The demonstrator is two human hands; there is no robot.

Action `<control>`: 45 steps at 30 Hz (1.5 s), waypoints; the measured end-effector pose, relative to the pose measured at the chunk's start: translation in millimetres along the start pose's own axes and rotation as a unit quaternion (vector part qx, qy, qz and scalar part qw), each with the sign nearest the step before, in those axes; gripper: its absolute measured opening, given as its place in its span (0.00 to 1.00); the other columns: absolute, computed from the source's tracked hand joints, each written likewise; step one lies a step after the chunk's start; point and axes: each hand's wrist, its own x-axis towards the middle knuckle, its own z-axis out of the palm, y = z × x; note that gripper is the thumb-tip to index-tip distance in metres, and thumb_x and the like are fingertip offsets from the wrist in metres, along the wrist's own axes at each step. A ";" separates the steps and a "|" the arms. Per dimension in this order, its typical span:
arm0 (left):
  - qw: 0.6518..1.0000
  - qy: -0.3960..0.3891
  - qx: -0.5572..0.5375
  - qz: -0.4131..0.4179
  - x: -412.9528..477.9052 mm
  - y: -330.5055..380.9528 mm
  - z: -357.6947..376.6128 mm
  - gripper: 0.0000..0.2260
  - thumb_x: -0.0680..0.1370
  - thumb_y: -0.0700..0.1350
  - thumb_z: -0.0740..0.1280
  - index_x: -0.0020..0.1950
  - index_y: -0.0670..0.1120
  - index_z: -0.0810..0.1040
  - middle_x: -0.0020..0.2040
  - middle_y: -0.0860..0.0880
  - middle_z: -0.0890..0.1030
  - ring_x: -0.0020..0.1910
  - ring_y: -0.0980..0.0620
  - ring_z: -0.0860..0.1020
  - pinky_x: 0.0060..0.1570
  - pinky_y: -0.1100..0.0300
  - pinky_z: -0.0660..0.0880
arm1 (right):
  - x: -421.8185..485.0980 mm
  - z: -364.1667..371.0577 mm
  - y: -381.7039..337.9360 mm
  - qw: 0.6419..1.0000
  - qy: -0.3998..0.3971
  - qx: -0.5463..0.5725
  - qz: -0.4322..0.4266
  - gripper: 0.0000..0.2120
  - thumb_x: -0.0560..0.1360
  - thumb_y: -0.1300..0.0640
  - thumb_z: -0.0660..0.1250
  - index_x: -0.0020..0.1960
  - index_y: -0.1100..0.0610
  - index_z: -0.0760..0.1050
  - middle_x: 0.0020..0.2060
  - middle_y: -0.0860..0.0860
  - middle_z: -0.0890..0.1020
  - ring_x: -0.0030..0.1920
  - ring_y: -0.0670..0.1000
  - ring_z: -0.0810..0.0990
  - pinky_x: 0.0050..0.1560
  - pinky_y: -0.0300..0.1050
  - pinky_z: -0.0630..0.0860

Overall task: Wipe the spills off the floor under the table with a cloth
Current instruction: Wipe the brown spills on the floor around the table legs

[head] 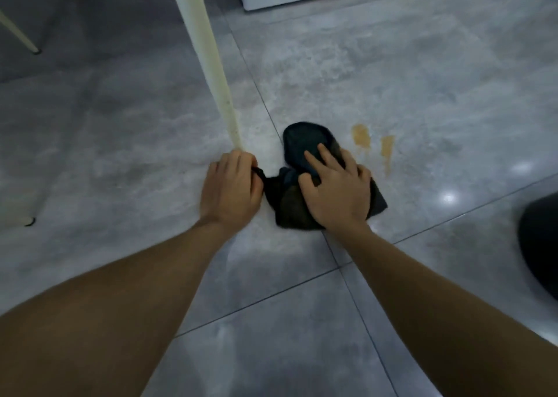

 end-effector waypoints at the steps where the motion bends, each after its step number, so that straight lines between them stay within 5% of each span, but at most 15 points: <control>1: 0.999 -0.018 -0.003 0.044 -0.7 2.3 1.7 0.05 0.78 0.43 0.65 0.52 0.44 0.75 0.47 0.45 0.76 0.46 0.42 0.74 0.45 0.51 0.67 | -14.1 -0.7 7.4 1.000 0.007 -0.003 -0.022 0.26 0.77 0.38 0.53 0.72 0.39 0.72 0.75 0.42 0.69 0.76 0.54 0.63 0.70 0.56 0.59; 7: 0.997 -0.073 -0.036 0.013 20.0 35.0 18.0 0.20 0.82 0.48 0.61 0.72 0.41 0.71 0.67 0.44 0.75 0.65 0.43 0.72 0.65 0.48 0.70 | -28.7 -10.9 49.4 0.999 0.012 -0.008 0.041 0.26 0.76 0.38 0.54 0.72 0.38 0.71 0.76 0.41 0.68 0.76 0.53 0.62 0.71 0.56 0.58; 11: 0.985 -0.156 -0.022 -0.073 58.4 55.5 36.9 0.26 0.85 0.55 0.52 0.81 0.46 0.58 0.82 0.44 0.56 0.81 0.42 0.51 0.78 0.48 0.49 | 12.9 -7.3 30.9 0.999 0.014 -0.009 0.044 0.25 0.77 0.38 0.54 0.73 0.38 0.71 0.76 0.41 0.68 0.76 0.53 0.62 0.71 0.56 0.57; 15: 0.980 -0.163 0.041 -0.104 59.9 57.8 49.2 0.29 0.84 0.63 0.44 0.83 0.53 0.47 0.84 0.50 0.45 0.82 0.45 0.41 0.78 0.46 0.38 | -12.7 -8.6 58.2 0.999 0.047 0.003 0.014 0.23 0.77 0.41 0.57 0.70 0.39 0.74 0.74 0.42 0.71 0.75 0.53 0.65 0.70 0.55 0.59; 18: 0.977 -0.172 0.044 -0.114 59.1 59.1 48.1 0.31 0.82 0.65 0.43 0.83 0.55 0.45 0.84 0.51 0.43 0.81 0.46 0.39 0.78 0.44 0.37 | -30.2 -20.1 94.8 0.995 0.056 0.011 0.081 0.24 0.76 0.41 0.56 0.70 0.41 0.75 0.73 0.42 0.72 0.75 0.53 0.65 0.70 0.56 0.60; 24: 0.977 -0.167 0.063 -0.119 62.1 63.5 51.4 0.30 0.82 0.65 0.41 0.83 0.55 0.42 0.83 0.51 0.42 0.81 0.45 0.38 0.77 0.41 0.35 | 74.0 -26.4 101.9 0.981 0.073 0.000 0.178 0.27 0.76 0.36 0.53 0.72 0.40 0.73 0.76 0.44 0.69 0.75 0.56 0.64 0.71 0.59 0.59; 31: 0.975 -0.166 0.075 -0.124 62.5 62.9 52.3 0.27 0.84 0.59 0.42 0.83 0.57 0.43 0.83 0.53 0.42 0.81 0.45 0.39 0.77 0.41 0.38 | 37.8 -9.2 66.7 0.999 0.047 0.011 0.014 0.23 0.76 0.40 0.58 0.70 0.40 0.75 0.73 0.43 0.73 0.74 0.54 0.67 0.69 0.55 0.61; 38: 0.976 -0.166 0.076 -0.122 63.8 64.0 52.9 0.27 0.84 0.60 0.42 0.83 0.55 0.43 0.83 0.53 0.41 0.81 0.45 0.38 0.77 0.40 0.37 | 109.7 -11.3 66.7 0.995 0.044 -0.019 0.085 0.27 0.76 0.36 0.53 0.72 0.39 0.72 0.75 0.44 0.70 0.75 0.55 0.64 0.69 0.58 0.60; 45: 0.978 -0.156 0.085 -0.107 61.6 59.1 53.7 0.27 0.84 0.55 0.46 0.83 0.55 0.42 0.83 0.51 0.42 0.81 0.43 0.39 0.77 0.39 0.40 | 54.2 -5.3 50.7 0.999 0.044 0.004 -0.027 0.24 0.75 0.40 0.57 0.69 0.39 0.76 0.72 0.43 0.74 0.73 0.54 0.68 0.67 0.55 0.62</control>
